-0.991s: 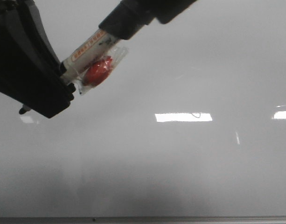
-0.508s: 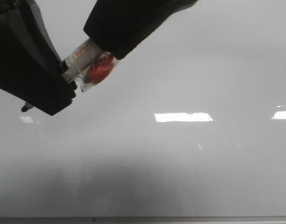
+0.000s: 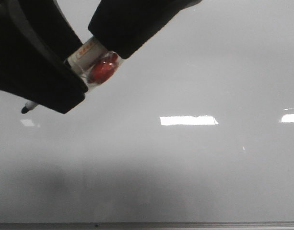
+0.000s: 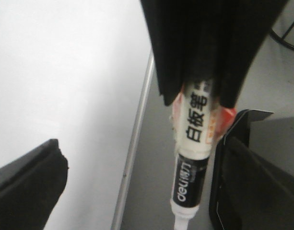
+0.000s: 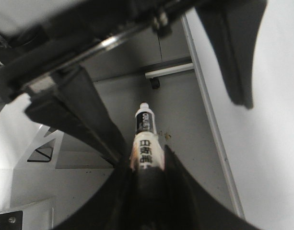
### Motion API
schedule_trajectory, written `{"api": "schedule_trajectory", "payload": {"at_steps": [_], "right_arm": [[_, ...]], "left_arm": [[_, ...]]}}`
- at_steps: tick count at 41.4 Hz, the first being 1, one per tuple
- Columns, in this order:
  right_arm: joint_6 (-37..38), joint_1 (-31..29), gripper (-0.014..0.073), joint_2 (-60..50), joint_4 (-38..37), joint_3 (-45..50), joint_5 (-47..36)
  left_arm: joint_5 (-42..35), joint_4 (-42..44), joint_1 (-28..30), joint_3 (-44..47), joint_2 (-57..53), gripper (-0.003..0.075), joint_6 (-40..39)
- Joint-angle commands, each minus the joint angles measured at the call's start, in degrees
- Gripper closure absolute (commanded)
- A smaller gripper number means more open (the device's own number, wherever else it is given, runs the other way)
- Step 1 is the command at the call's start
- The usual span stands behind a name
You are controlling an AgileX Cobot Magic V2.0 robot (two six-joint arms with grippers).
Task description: Write number 9 on whiteboard
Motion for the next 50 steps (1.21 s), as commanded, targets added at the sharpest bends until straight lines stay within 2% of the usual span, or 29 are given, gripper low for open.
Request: {"api": "schedule_trajectory", "payload": {"at_steps": [1, 4, 13, 18, 20, 21, 29, 36, 43, 50], "right_arm": [[-0.56, -3.21, 0.0664, -1.6, 2.55, -0.26, -0.6], [-0.56, -6.24, 0.0664, -1.96, 2.61, 0.9, -0.71], [-0.56, -18.08, 0.0664, -3.4, 7.49, 4.77, -5.44], [-0.56, -20.46, 0.0664, -3.4, 10.4, 5.36, -10.38], [-0.56, -20.46, 0.0664, -3.17, 10.94, 5.36, -13.71], [-0.56, -20.46, 0.0664, -2.84, 11.89, 5.36, -15.43], [-0.69, -20.41, 0.0664, 3.02, 14.81, 3.18, -23.48], [-0.69, -19.89, 0.0664, 9.78, 17.32, -2.02, -23.76], [-0.69, -16.37, 0.0664, 14.37, 17.48, -4.74, -23.66], [-0.58, -15.68, 0.0655, 15.91, 13.78, -3.33, -21.14]], "left_arm": [[-4.74, -1.42, 0.0, -1.92, -3.35, 0.0095, -1.93], [-4.95, -1.17, 1.28, -1.81, -5.16, 0.0163, -3.95], [-3.12, -0.43, 11.9, 5.59, -15.23, 0.0421, -7.91], [-3.13, -1.07, 17.92, 11.87, -22.45, 0.0602, -8.29], [-3.4, -2.43, 20.81, 15.37, -27.06, 0.0713, -8.29], [-3.68, -3.34, 22.0, 16.9, -29.41, 0.0737, -8.29], [-4.21, -6.37, 23.71, 19.55, -37.16, 0.0739, -8.29], [-4.21, -6.37, 23.71, 19.55, -37.26, 0.0739, -8.29], [-4.21, -6.71, 23.71, 19.55, -37.26, 0.0739, -8.29], [-4.21, -6.83, 23.71, 19.55, -37.26, 0.0739, -8.29]]}}
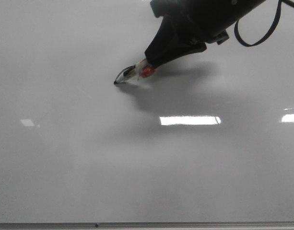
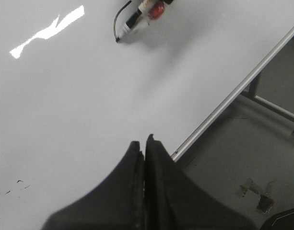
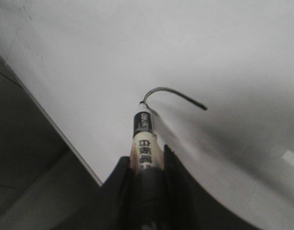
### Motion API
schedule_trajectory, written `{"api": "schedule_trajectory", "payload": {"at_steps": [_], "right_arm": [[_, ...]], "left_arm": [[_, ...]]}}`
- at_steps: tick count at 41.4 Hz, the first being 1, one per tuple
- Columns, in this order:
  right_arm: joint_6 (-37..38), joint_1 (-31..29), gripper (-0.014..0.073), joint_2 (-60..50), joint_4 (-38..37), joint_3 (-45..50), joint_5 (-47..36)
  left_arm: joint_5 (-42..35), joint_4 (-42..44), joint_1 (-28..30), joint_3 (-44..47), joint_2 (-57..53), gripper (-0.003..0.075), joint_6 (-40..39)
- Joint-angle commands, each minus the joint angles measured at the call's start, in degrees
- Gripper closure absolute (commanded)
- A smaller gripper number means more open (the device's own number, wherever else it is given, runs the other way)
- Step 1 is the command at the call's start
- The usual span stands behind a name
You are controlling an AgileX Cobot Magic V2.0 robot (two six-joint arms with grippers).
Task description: Write number 9 on whiteboard
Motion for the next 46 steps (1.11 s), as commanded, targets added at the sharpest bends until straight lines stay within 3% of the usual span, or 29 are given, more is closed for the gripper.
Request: {"api": "schedule_trajectory", "payload": {"at_steps": [1, 18, 29, 39, 46], "right_arm": [[-0.48, -0.66, 0.0654, -2.14, -1.51, 0.1, -2.39], [-0.48, -5.89, 0.0655, -9.12, -1.96, 1.93, -5.92], [-0.48, -3.69, 0.0655, -4.14, -2.31, 3.57, -1.87], [-0.54, -1.11, 0.0655, -0.64, -3.7, 9.58, -5.58], [-5.57, -0.09, 0.0655, -6.28, -3.64, 9.41, 1.4]], "left_arm": [[-3.35, -2.44, 0.15, -1.4, 0.05, 0.0739, -0.66], [-3.35, -2.44, 0.15, -1.4, 0.05, 0.0739, -0.66], [-3.35, -2.44, 0.15, -1.4, 0.05, 0.0739, -0.66], [-3.35, -2.44, 0.15, -1.4, 0.05, 0.0739, -0.66], [-3.35, -2.44, 0.15, -1.4, 0.05, 0.0739, -0.66]]}}
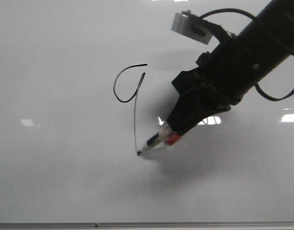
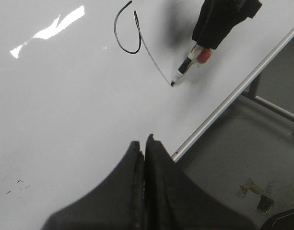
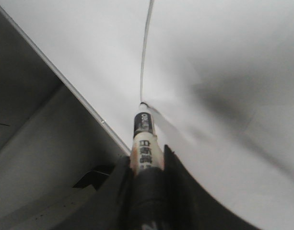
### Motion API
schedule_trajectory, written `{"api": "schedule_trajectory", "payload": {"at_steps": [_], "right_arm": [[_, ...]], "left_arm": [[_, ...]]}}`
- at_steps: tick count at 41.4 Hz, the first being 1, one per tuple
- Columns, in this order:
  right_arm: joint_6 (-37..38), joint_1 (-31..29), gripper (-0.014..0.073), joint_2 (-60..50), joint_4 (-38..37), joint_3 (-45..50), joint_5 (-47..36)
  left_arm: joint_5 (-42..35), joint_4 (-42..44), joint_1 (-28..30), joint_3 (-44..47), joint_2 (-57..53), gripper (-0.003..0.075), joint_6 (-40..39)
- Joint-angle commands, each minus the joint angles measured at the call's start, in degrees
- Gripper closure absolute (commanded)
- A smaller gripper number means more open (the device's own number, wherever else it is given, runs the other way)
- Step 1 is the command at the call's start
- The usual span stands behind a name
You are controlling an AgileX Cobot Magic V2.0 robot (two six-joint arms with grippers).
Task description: Write number 9 on whiteboard
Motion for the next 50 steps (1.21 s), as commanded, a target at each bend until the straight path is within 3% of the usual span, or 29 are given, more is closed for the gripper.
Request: {"api": "schedule_trajectory", "payload": {"at_steps": [1, 7, 15, 22, 28, 38, 50], "right_arm": [[-5.11, 0.44, 0.0655, -7.08, 1.35, -1.38, 3.83], [-14.89, 2.34, 0.0655, -13.85, 1.53, -1.75, 11.83], [-21.65, 6.38, 0.0655, -18.34, 1.12, -3.81, 10.69], [-22.86, 12.39, 0.0655, -18.4, -0.7, -6.16, 9.39], [-22.86, 16.41, 0.0655, -18.4, -1.42, -7.21, 7.77], [-22.86, 19.37, 0.0655, -18.4, -1.36, -7.4, 8.34], [-22.86, 22.05, 0.0655, -18.4, -1.29, -7.4, 9.49]], "left_arm": [[-3.46, -2.44, 0.05, -1.4, 0.05, 0.0739, -0.66], [-3.57, -5.11, 0.05, -1.4, 0.05, 0.0739, -0.66], [0.23, -6.19, 0.05, -4.57, 3.62, 0.0715, 4.89], [2.46, -8.76, -1.72, -10.15, 11.99, 0.0532, 9.48], [1.66, -6.46, -8.92, -12.9, 19.06, 0.0389, 11.43], [-1.34, -0.17, -19.7, -14.25, 25.54, 0.0382, 11.43], [-3.8, -0.4, -21.23, -14.25, 26.99, 0.0383, 11.43]]}}
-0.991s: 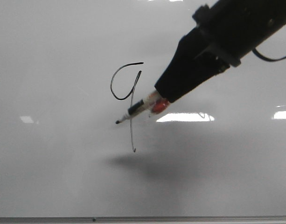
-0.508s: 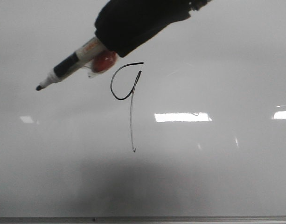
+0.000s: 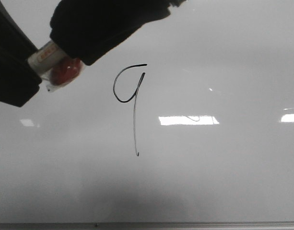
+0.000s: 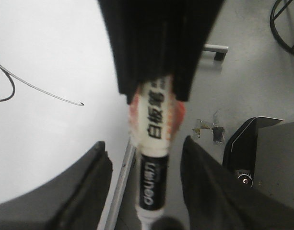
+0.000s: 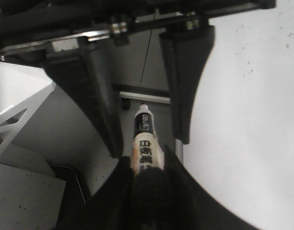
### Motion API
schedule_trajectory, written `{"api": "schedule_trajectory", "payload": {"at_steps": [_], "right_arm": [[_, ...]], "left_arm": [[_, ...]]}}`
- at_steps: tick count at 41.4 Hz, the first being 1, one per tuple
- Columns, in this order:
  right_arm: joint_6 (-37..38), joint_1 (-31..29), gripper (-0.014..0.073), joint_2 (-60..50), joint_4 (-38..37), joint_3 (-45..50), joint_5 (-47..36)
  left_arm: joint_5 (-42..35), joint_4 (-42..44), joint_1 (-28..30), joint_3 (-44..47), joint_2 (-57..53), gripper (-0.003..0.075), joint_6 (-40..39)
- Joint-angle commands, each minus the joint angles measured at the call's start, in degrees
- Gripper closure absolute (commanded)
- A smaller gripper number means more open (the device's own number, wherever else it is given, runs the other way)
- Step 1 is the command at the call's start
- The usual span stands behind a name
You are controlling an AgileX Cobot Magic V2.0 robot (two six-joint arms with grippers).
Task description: Write number 9 on whiteboard
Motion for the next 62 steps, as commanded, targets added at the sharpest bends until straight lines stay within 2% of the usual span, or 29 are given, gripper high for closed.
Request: {"api": "schedule_trajectory", "payload": {"at_steps": [1, 3, 6, 11, 16, 20, 25, 32, 35, 37, 42, 48, 57, 59, 62], "right_arm": [[-0.66, 0.47, 0.0655, -2.03, 2.71, -1.99, -0.51], [-0.66, 0.47, 0.0655, -2.03, 2.71, -1.99, -0.51], [-0.66, 0.47, 0.0655, -2.03, 2.71, -1.99, -0.58], [-0.66, 0.47, 0.0655, -2.03, 3.45, -1.99, -1.05], [-0.66, 0.47, 0.0655, -2.03, 4.74, -1.99, -1.73], [-0.66, 0.47, 0.0634, -2.03, 4.81, -1.99, -2.72], [-0.5, 0.47, 0.0486, -2.03, 4.81, -1.99, -3.58], [2.68, 0.47, 0.0176, -2.53, 4.81, -1.99, -5.05], [3.73, 0.14, 0.0103, -3.22, 4.81, -1.99, -5.32], [4.16, -0.34, 0.0084, -3.92, 4.81, -1.99, -5.27], [5.56, -2.38, 0.0087, -6.37, 4.75, -1.31, -5.07], [7.96, -7.14, 0.0087, -11.34, 4.75, 2.08, -4.66], [12.03, -16.05, 0.0092, -21.69, 4.8, 12.82, -5.75], [13.61, -17.87, 0.0115, -24.22, 4.8, 15.53, -6.18], [16.24, -20.34, 0.0205, -28.22, 4.8, 19.97, -7.23]], "left_arm": [[-3.18, -1.88, -0.52, -2.07, -0.53, 0.0383, 0.09], [-3.18, -1.88, -0.52, -2.07, -0.53, 0.0389, 0.09], [-2.57, -1.88, -0.52, -2.07, -0.53, 0.0446, 0.09], [-2.03, -2.3, -0.52, -2.07, -0.53, 0.0599, 0.09], [-2.03, -4.39, -0.52, -2.07, -0.53, 0.0713, 0.09], [-2.03, -4.41, -0.52, -2.07, -0.53, 0.0739, 0.09], [-2.01, -4.41, -0.52, -2.07, -0.53, 0.0739, 0.09], [-1.91, -4.3, -0.52, -2.07, -0.53, 0.0739, 0.09], [-1.91, -4.3, -0.52, -2.07, -0.53, 0.0739, 0.09], [-1.91, -4.3, -0.52, -2.07, -0.53, 0.0739, 0.09], [-1.91, -4.2, 0.45, -2.07, -0.53, 0.0739, -0.73], [-2.28, -2.15, 4.84, -2.07, -0.53, 0.0739, -6.02], [-2.93, -0.19, 17.15, -2.07, -0.53, 0.0739, -15.51], [-3.32, -0.19, 20.01, -2.07, -0.53, 0.0739, -17.69], [-4.23, -0.19, 24.03, -2.07, -0.53, 0.0739, -20.24]]}}
